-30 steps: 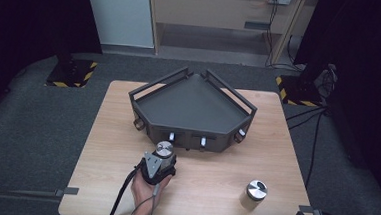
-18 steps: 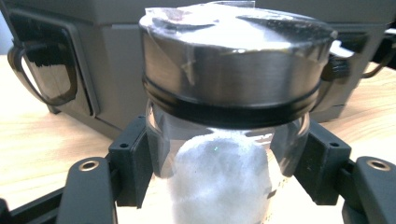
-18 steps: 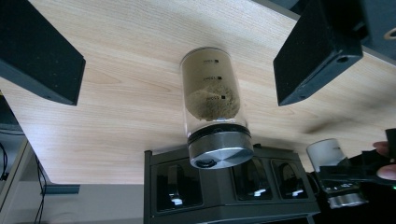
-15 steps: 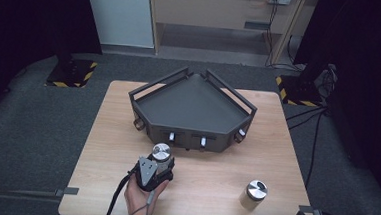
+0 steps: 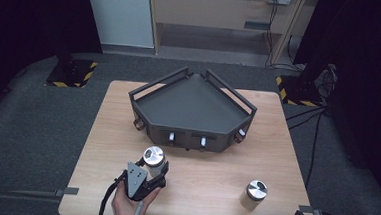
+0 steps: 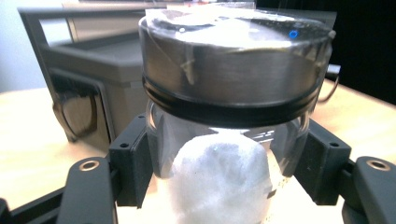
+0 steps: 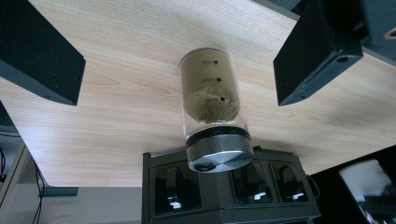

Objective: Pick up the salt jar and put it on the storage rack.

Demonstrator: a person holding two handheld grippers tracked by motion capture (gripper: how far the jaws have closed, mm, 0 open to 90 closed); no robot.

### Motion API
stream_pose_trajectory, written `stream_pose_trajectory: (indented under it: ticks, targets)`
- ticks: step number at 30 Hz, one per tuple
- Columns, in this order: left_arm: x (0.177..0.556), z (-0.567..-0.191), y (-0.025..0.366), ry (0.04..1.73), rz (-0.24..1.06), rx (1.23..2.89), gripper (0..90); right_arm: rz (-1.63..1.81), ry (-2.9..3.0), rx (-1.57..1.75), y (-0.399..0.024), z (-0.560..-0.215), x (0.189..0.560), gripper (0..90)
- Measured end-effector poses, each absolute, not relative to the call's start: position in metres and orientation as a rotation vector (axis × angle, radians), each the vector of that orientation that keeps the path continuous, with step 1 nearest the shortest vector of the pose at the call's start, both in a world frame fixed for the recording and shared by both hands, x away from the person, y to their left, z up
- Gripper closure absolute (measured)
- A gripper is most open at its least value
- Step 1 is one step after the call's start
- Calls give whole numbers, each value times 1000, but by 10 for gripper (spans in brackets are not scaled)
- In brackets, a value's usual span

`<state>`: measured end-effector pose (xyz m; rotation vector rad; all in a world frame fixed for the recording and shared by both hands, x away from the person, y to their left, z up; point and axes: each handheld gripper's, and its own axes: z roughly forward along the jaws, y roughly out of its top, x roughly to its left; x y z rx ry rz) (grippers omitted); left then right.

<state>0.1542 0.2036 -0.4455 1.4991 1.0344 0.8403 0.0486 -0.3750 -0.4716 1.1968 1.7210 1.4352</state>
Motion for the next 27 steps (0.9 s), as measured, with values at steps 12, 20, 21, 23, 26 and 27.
stream_pose_trajectory:
  ticks: [12, 20, 21, 23, 26, 27]
  targets:
    - [146, -416, 202, 969, 892, 1446, 303, 1437, 1719, 1195, -375, -472, 49, 25]
    - [151, -399, 204, 951, 911, 1403, 303, 1435, 1712, 1206, -376, -472, 49, 25]
    - [153, -396, 204, 941, 922, 1404, 303, 1434, 1712, 1207, -376, -472, 49, 25]
    - [157, -388, 203, 935, 924, 1400, 303, 1433, 1713, 1208, -376, -472, 50, 25]
    - [164, -377, 200, 920, 935, 1383, 303, 1433, 1715, 1206, -375, -472, 50, 25]
    - [167, -374, 198, 912, 945, 1378, 303, 1433, 1716, 1205, -375, -472, 50, 25]
